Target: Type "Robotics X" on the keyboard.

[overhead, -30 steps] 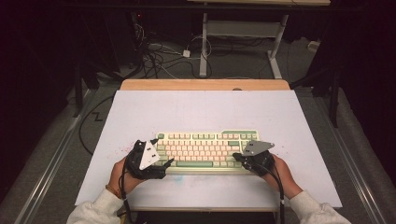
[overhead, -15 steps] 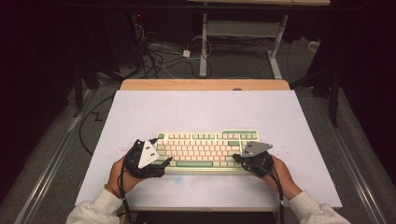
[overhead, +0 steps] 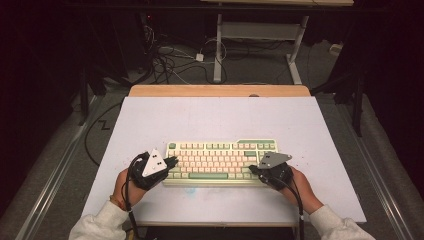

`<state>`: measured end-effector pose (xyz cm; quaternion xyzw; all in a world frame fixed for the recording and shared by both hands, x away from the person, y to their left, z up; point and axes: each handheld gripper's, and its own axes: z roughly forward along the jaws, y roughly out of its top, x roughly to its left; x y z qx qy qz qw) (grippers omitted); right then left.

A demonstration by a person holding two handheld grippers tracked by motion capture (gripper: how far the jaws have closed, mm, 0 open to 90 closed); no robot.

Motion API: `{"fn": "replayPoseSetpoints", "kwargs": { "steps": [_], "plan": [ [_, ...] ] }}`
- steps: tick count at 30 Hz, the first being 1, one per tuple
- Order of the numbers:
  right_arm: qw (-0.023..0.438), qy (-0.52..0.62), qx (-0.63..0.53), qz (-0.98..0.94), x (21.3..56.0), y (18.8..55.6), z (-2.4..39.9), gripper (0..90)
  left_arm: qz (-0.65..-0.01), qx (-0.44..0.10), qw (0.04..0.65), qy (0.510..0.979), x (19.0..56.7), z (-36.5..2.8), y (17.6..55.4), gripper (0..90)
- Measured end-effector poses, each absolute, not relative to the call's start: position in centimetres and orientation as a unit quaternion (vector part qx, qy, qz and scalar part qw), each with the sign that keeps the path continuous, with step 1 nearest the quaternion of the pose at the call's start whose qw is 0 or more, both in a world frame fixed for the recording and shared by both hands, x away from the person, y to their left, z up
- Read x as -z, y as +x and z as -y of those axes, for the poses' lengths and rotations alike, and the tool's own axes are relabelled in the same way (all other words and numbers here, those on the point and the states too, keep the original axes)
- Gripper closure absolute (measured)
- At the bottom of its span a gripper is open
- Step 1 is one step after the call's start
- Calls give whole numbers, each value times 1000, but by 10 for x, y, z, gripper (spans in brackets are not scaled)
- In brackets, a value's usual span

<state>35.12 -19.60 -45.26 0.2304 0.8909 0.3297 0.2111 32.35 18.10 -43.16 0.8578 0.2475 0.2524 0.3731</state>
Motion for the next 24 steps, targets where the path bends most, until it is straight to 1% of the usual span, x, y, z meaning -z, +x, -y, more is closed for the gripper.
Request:
{"fn": "replayPoseSetpoints", "kwargs": {
  "steps": [3,16,24],
  "plan": [
    [211,231,-330,-891,453,351,196,900,-248,-240,372,861,432,-180,326,878],
    [212,233,-330,-890,453,350,196,900,-245,-187,359,881,437,-162,344,878],
    [216,230,-330,-890,453,349,196,900,-241,-175,345,890,445,-147,353,878]
  ]
}}
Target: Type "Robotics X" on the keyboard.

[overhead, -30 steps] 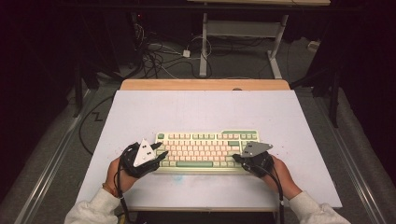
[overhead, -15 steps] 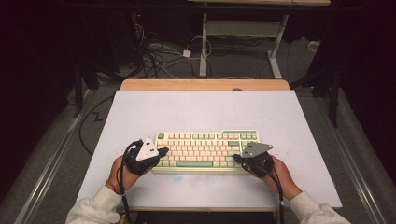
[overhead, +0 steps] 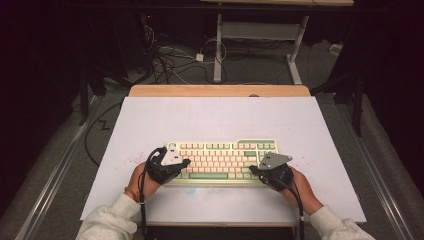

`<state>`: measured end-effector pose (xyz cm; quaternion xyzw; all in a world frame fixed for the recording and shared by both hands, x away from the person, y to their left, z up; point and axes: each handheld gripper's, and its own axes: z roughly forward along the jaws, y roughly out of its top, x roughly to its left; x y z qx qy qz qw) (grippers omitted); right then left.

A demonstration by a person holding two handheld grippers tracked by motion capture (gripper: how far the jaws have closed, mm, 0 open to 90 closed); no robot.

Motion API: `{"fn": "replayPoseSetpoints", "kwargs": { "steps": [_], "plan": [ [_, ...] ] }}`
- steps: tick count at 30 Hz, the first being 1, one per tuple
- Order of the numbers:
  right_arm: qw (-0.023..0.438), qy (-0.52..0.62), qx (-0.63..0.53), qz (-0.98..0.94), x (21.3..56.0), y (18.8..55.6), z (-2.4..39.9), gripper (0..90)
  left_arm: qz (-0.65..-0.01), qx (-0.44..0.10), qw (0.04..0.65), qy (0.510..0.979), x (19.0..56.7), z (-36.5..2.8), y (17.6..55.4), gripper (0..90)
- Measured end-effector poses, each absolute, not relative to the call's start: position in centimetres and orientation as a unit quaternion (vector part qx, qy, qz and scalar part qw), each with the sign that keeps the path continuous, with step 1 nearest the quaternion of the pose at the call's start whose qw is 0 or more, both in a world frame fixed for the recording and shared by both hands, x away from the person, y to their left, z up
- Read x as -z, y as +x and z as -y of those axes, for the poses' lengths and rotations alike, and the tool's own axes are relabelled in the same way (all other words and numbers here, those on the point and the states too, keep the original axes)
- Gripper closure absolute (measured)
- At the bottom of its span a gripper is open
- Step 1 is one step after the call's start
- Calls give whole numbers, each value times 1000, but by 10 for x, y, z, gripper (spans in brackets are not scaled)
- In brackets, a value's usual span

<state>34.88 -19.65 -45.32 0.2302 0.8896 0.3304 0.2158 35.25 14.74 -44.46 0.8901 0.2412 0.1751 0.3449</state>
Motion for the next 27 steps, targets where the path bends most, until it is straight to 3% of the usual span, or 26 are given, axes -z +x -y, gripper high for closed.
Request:
{"fn": "replayPoseSetpoints", "kwargs": {
  "steps": [27],
  "plan": [
    [218,230,-330,-889,454,348,197,900,-231,-161,320,905,456,-137,354,878]
  ]
}}
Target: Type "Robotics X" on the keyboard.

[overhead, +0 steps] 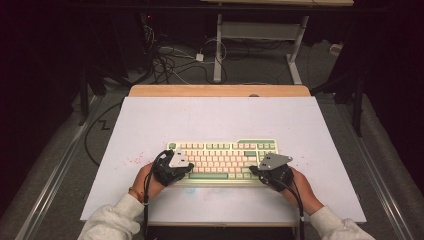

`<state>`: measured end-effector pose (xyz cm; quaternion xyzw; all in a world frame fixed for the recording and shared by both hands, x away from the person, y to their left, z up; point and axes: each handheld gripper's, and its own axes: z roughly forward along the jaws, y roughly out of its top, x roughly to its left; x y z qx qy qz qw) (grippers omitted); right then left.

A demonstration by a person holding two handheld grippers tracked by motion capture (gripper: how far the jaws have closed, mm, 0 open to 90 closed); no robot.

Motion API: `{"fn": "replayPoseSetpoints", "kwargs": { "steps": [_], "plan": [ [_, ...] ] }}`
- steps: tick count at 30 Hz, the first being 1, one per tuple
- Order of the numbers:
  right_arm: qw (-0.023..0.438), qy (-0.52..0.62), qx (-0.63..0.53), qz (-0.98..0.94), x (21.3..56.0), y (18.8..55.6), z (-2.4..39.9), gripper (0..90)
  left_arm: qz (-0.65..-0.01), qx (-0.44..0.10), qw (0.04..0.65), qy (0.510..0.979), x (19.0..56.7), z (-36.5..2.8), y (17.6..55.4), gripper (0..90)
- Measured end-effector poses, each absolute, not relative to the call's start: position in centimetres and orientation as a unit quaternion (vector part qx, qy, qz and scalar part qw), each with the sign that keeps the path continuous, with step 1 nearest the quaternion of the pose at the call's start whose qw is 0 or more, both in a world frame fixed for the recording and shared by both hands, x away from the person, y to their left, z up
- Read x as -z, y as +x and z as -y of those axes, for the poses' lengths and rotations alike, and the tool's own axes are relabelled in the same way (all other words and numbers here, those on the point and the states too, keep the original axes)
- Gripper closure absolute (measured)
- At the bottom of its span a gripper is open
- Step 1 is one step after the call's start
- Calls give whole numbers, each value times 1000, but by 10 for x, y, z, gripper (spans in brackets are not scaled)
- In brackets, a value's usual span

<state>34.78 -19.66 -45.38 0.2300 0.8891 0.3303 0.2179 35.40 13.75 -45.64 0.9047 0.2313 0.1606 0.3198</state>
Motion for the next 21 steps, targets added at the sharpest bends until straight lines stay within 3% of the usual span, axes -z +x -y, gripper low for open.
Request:
{"fn": "replayPoseSetpoints", "kwargs": {
  "steps": [19,21],
  "plan": [
    [220,225,-327,-891,453,348,197,900,-236,-200,353,883,438,-153,344,875],
    [221,224,-326,-892,453,348,197,900,-235,-203,353,883,438,-156,343,832]
  ]
}}
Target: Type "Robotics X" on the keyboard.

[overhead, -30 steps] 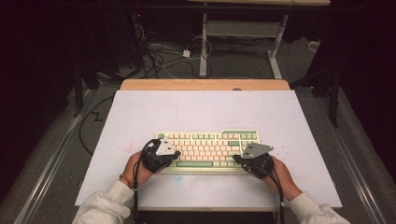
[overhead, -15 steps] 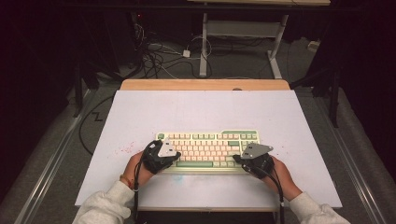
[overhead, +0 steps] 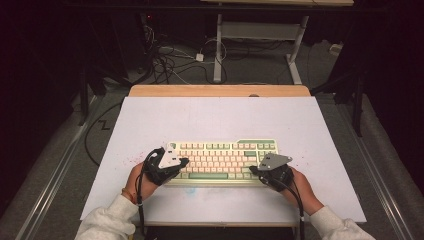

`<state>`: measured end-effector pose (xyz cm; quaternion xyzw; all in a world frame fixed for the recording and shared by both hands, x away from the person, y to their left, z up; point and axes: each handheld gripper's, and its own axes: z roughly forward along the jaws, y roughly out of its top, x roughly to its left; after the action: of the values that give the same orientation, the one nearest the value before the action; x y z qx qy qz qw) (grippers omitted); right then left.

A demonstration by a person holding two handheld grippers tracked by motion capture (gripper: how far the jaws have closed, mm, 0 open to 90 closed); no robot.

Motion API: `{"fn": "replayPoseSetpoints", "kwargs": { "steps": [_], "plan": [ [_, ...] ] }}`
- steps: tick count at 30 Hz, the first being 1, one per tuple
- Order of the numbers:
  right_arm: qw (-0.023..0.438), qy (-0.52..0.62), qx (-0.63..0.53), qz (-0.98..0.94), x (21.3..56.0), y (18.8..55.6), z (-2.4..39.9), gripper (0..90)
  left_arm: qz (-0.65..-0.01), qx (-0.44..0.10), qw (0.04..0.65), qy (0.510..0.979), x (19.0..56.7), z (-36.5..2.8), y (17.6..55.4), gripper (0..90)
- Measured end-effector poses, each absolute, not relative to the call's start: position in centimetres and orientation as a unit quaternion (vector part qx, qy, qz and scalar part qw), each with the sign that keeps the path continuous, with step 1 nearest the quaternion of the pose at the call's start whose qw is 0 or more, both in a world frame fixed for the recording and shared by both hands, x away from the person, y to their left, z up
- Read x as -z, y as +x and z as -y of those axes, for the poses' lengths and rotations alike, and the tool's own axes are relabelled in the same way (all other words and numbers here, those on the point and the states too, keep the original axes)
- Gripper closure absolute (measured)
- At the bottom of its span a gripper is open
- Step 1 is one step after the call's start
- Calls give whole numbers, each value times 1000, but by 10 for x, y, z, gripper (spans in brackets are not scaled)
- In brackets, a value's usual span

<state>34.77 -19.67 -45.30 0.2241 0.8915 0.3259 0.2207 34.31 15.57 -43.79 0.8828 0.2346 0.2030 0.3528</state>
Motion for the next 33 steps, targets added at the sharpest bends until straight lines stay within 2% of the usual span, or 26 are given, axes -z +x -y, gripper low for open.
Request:
{"fn": "replayPoseSetpoints", "kwargs": {
  "steps": [3,5,7,10,16,18,20,24,26,28,31,33],
  "plan": [
    [219,226,-327,-891,453,348,196,900,-237,-211,355,879,438,-160,341,828],
    [219,223,-326,-892,452,348,198,900,-238,-215,356,878,437,-161,340,775],
    [224,225,-337,-886,449,348,200,900,-241,-225,357,874,437,-162,339,671],
    [231,228,-359,-875,442,347,203,851,-241,-239,361,868,437,-162,337,535],
    [247,234,-386,-857,434,345,209,757,-249,-266,374,853,435,-163,336,389],
    [250,231,-396,-853,433,344,210,728,-252,-268,377,850,436,-163,335,384],
    [255,231,-401,-849,431,343,210,711,-257,-289,378,841,438,-162,333,291],
    [259,230,-411,-843,428,341,211,678,-260,-292,381,838,439,-161,333,267],
    [267,230,-413,-840,427,340,211,633,-261,-292,380,838,439,-161,333,225],
    [270,233,-418,-836,426,340,211,585,-261,-294,380,837,440,-161,332,224],
    [275,235,-419,-833,426,339,211,480,-261,-298,377,837,441,-159,332,181],
    [282,238,-421,-828,426,339,210,369,-261,-297,376,838,442,-158,332,180]
  ]
}}
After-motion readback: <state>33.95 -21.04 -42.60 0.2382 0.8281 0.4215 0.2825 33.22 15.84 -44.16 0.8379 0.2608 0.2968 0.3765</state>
